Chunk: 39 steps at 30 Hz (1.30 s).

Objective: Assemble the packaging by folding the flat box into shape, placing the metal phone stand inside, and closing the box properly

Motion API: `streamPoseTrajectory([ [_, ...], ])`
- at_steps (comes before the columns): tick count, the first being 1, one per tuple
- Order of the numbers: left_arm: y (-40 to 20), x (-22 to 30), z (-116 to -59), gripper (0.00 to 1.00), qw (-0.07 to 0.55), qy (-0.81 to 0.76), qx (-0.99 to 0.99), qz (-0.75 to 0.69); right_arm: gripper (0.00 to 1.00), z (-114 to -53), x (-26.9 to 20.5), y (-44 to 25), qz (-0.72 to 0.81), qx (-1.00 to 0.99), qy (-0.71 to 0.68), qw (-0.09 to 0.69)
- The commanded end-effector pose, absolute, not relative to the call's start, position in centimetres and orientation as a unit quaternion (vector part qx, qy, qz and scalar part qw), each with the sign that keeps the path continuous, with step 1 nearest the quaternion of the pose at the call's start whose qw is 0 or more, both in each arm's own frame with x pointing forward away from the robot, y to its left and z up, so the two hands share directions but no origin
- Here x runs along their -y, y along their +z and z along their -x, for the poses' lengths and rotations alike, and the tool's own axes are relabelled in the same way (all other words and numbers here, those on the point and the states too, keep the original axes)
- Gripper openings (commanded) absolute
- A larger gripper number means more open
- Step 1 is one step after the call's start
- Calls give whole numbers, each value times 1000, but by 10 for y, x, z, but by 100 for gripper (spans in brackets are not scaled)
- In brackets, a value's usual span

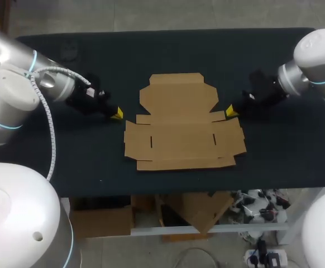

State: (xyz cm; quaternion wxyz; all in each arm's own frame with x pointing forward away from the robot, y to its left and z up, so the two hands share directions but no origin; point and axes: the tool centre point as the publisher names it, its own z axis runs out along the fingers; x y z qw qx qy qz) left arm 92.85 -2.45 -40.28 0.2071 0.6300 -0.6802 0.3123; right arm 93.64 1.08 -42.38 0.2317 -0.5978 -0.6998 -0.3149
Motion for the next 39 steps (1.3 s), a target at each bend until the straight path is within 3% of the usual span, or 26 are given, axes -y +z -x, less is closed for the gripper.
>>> streamPoseTrajectory([
  [1, -404, 25, -930, 0, 208, 311, 680, -630, 0, -937, -11, -426, 596, 700, -314, 237],
  [39, -415, 41, -926, 0, 218, 316, 699, -603, 0, -935, -14, -428, 600, 695, -315, 241],
])
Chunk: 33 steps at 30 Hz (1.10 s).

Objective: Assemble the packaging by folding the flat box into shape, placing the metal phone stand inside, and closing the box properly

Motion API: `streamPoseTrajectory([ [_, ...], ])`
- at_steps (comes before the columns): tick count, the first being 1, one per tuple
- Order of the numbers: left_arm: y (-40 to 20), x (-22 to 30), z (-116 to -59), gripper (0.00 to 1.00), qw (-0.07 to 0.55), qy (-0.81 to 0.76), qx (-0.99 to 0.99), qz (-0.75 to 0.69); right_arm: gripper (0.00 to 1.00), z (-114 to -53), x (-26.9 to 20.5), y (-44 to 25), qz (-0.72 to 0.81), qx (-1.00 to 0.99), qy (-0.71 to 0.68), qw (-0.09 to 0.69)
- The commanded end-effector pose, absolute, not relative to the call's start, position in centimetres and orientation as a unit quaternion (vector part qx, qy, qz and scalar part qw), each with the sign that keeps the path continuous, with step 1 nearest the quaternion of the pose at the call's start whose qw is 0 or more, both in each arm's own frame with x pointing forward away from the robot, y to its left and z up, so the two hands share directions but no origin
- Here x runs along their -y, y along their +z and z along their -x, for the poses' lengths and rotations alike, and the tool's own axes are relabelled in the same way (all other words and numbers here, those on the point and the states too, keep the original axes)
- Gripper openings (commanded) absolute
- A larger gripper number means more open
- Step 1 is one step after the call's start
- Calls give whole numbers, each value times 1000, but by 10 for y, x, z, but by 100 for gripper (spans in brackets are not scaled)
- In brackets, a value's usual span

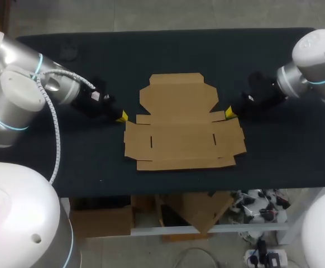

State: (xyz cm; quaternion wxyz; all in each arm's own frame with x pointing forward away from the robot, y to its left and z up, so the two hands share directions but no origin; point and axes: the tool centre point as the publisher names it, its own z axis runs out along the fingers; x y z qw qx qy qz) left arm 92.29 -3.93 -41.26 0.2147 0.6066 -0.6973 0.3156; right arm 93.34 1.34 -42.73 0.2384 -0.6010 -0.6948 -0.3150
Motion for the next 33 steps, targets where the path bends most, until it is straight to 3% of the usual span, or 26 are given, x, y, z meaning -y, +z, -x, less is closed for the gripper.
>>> streamPoseTrajectory([
  [1, -415, 42, -926, 0, 219, 316, 700, -602, 0, -935, -15, -429, 600, 695, -315, 242],
  [33, -422, 57, -926, 0, 242, 332, 701, -583, 0, -936, -21, -434, 595, 696, -314, 249],
])
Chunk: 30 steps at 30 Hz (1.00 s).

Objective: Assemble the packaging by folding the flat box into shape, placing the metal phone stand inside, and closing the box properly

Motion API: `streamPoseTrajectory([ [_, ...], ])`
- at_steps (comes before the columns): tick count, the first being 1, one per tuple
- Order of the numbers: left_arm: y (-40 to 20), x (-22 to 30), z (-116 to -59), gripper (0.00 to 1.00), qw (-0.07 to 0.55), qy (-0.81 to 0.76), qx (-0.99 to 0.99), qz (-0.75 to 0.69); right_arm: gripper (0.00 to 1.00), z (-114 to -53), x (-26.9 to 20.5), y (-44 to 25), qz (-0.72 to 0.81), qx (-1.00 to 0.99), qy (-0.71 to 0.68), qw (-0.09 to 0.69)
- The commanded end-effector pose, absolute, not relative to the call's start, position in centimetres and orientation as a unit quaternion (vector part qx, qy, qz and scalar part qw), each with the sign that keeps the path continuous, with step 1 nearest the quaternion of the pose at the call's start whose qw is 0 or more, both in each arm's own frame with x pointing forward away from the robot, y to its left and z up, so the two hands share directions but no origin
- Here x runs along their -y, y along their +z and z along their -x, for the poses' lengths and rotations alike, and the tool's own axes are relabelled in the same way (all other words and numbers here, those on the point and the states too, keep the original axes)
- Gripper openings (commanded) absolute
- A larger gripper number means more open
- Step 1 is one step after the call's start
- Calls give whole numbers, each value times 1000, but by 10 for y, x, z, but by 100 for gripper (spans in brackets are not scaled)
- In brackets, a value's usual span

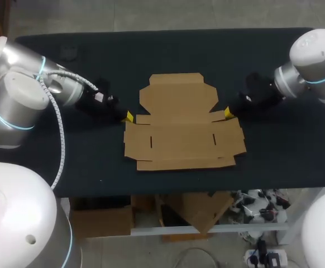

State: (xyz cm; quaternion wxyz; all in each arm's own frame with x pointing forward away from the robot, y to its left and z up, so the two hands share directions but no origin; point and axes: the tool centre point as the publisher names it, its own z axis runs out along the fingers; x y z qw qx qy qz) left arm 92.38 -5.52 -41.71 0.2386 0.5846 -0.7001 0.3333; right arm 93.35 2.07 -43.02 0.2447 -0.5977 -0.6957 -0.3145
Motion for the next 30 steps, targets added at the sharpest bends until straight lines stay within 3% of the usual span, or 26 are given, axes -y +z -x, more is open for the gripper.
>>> streamPoseTrajectory([
  [1, -422, 57, -926, 0, 242, 332, 701, -583, 0, -936, -21, -434, 595, 696, -314, 250],
  [30, -421, 63, -926, 0, 242, 332, 698, -588, 0, -935, -24, -432, 594, 697, -318, 247],
])
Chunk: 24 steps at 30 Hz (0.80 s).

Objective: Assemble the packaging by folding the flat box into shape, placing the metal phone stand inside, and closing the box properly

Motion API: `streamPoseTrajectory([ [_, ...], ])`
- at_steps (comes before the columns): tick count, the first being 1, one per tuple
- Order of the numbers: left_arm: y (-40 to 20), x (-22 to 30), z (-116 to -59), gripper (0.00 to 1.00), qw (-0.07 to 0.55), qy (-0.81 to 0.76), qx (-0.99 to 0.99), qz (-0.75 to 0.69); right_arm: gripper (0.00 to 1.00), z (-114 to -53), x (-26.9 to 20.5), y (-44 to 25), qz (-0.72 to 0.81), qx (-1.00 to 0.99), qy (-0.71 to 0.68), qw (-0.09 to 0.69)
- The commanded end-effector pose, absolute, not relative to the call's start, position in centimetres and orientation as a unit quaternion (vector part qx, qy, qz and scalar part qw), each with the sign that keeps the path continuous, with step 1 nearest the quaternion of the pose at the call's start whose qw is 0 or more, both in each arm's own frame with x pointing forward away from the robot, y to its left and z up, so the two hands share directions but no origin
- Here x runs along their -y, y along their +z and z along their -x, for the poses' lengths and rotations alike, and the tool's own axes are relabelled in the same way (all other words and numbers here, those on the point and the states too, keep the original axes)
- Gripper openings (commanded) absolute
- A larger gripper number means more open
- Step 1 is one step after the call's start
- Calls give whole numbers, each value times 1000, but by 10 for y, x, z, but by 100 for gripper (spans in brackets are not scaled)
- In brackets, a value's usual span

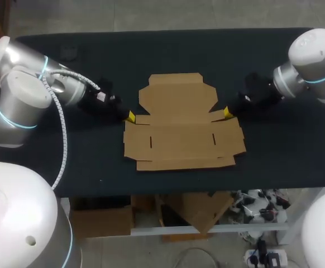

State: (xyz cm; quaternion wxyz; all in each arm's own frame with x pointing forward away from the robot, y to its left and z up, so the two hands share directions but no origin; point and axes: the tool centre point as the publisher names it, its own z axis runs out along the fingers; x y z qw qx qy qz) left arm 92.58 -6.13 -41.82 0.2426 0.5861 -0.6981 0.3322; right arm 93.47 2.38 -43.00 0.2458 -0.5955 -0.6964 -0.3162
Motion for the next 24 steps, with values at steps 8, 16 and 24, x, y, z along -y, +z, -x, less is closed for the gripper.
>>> streamPoseTrajectory([
  [8, -420, 67, -927, 0, 240, 327, 699, -589, 0, -936, -26, -430, 592, 699, -318, 246],
  [16, -418, 71, -927, 0, 239, 326, 702, -587, 0, -936, -27, -430, 591, 700, -318, 246],
  [24, -413, 72, -925, 0, 226, 325, 704, -590, 0, -936, -29, -428, 591, 702, -316, 242],
])
